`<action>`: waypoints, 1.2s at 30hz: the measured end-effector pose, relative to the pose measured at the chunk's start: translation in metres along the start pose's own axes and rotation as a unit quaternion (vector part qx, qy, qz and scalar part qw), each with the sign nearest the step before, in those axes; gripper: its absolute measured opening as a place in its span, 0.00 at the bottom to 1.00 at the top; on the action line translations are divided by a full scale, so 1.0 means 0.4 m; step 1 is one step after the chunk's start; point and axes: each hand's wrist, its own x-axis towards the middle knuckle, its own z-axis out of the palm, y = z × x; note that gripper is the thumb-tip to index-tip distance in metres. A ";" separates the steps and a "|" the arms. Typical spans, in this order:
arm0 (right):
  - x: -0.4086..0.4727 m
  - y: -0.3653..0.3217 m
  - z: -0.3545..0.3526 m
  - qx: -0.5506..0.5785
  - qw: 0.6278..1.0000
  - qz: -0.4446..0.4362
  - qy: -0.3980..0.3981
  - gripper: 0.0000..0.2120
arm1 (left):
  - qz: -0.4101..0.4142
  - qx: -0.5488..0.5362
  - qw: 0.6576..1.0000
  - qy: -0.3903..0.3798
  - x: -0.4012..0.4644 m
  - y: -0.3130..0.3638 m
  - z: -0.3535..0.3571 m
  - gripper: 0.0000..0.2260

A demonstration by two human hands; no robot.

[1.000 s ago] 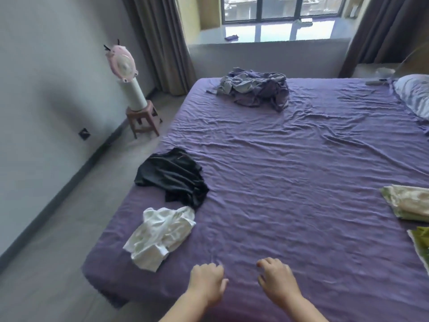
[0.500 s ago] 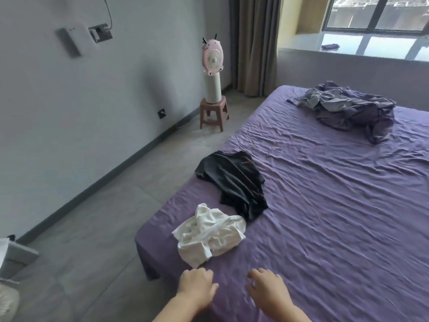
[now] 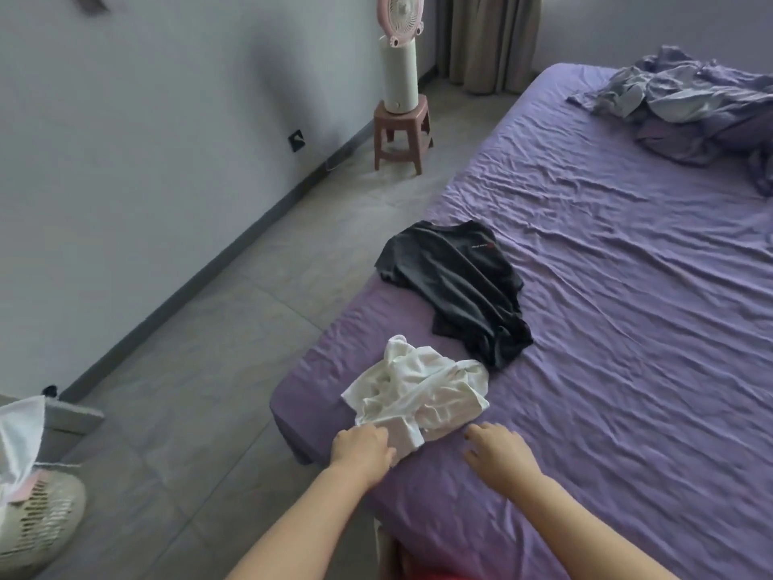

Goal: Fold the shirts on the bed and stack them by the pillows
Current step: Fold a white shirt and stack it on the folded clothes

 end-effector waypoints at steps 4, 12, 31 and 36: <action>0.112 -0.093 0.029 0.004 1.000 0.010 -0.019 0.12 | -0.010 -0.044 0.998 -0.037 0.121 -0.086 0.017 0.14; 0.301 -0.217 0.122 0.057 0.997 0.027 -0.049 0.17 | -0.070 -0.215 0.971 -0.072 0.348 -0.187 0.083 0.13; 0.222 -0.191 -0.194 0.479 0.828 0.148 0.250 0.07 | 0.126 -0.552 0.812 -0.142 0.282 0.016 -0.334 0.14; 0.096 -0.094 -0.389 0.531 0.798 0.110 0.263 0.09 | 0.246 -0.369 0.895 0.041 0.206 0.115 -0.480 0.16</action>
